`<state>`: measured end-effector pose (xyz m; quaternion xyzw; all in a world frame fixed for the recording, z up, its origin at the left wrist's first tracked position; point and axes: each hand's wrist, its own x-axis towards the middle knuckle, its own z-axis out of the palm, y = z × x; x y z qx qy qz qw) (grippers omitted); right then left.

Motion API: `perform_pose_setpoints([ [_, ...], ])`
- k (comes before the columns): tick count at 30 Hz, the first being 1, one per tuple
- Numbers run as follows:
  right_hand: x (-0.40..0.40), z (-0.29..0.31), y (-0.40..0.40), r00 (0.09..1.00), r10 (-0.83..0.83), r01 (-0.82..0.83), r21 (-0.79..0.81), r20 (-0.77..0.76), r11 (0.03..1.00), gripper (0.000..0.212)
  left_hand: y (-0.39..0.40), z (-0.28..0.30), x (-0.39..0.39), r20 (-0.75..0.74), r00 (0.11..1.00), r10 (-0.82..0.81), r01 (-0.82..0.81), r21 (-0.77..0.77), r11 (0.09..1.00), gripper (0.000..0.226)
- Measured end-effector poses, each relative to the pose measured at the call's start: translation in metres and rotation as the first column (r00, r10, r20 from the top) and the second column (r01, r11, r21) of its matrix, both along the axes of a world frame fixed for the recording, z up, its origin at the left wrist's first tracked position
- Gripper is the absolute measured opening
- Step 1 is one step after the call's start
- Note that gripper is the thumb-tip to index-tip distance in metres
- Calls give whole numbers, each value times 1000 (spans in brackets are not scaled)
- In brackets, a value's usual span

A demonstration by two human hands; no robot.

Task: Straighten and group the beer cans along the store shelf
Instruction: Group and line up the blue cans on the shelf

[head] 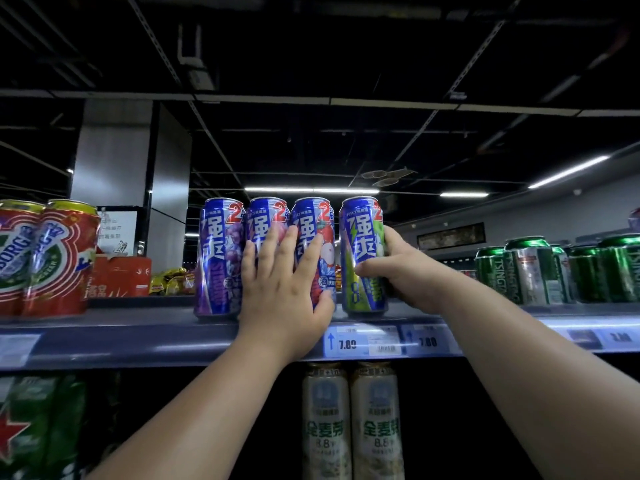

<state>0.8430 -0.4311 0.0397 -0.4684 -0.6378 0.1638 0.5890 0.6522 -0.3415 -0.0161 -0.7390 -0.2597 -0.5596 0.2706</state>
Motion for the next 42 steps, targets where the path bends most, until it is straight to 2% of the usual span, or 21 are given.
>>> perform_pose_setpoints([
  [6, -16, -3, 2, 990, -131, 131, 5, 53, 991, 86, -3, 0, -2, -28, 1000, 13, -13, -13, 1000, 80],
  [9, -23, -11, 0, 945, -289, 280, 78, 150, 957, 89, -3, 0, -2, -29, 1000, 5, -5, -18, 1000, 80],
  [12, -29, -19, -4, 828, -491, 454, 190, 272, 870, 79, -2, 0, -2, -25, 1000, 6, -6, -16, 1000, 80],
  [14, -32, -22, -6, 771, -554, 504, 230, 313, 832, 77, -1, -1, -1, -25, 1000, 4, -4, -14, 1000, 80],
  [16, -38, -26, -7, 696, -624, 567, 261, 355, 781, 92, -1, -1, -2, -26, 1000, 3, -3, -9, 1000, 79],
  [18, -43, -32, -5, 550, -736, 663, 330, 395, 672, 118, -1, 0, -2, -33, 999, 4, -4, -7, 1000, 79],
  [20, -46, -39, -3, 478, -783, 686, 387, 399, 616, 123, -1, 0, -4, -43, 999, 0, 0, -8, 1000, 79],
  [28, -42, -44, -3, 486, -778, 668, 405, 399, 625, 122, -6, 0, -4, -84, 996, 8, -10, -25, 1000, 70],
  [32, -45, -48, -6, 438, -807, 685, 435, 395, 585, 119, -10, -1, -5, -87, 995, -37, 35, -28, 999, 70],
  [37, -25, -63, -35, 491, -798, 661, 448, 349, 602, 107, -29, -10, 7, -121, 972, -201, 221, 181, 958, 63],
  [42, 34, -72, -84, 420, -833, 688, 471, 360, 551, 93, -81, -19, 57, -158, 944, -290, 296, 14, 955, 61],
])
